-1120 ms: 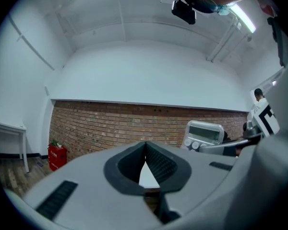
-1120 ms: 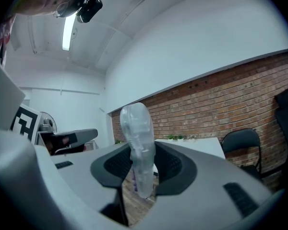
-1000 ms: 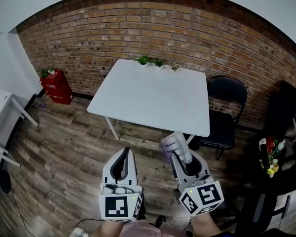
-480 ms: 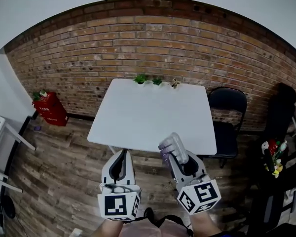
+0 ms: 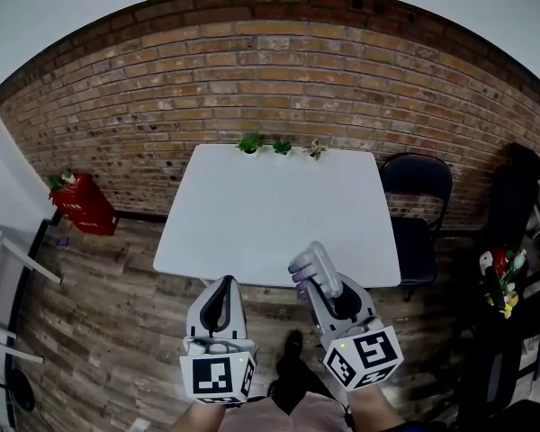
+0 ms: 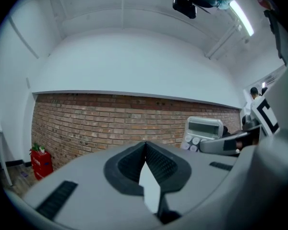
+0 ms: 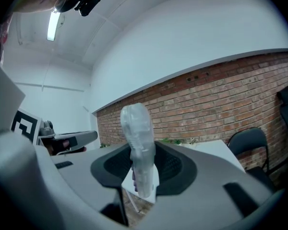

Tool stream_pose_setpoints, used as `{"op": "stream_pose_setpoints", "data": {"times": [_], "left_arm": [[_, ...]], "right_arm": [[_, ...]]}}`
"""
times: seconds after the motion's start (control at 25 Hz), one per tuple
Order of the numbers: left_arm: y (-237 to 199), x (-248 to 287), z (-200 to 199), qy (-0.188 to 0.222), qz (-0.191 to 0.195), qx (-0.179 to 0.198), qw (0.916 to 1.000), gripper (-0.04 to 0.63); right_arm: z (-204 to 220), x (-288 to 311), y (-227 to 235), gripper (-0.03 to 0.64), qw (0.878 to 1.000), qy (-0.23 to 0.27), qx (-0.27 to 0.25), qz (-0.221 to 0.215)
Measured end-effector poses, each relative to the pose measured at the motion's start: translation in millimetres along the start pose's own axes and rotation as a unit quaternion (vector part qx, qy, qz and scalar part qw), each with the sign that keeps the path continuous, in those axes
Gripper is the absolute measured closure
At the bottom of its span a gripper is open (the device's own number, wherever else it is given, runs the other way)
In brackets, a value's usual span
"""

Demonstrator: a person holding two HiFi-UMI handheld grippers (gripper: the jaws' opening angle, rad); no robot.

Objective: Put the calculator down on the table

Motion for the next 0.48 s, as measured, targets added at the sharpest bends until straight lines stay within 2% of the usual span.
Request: {"op": "stream_pose_setpoints", "data": {"times": [0.48], "left_arm": [[-10.4, 101.6, 19.2, -0.018, -0.002, 0.02, 0.9996, 0.584]], "right_arm": [[11.1, 84.6, 64.9, 0.485, 0.999, -0.025, 0.031, -0.011]]}}
Point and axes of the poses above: the fingertips, and each gripper's own axes: x forward along the fingers, y to its right, z out of its underside, the point moved 3 cm from there along -x, backward along the fingers, and after that the axes turned 6 degrees about -z, right-handed, at the moved point
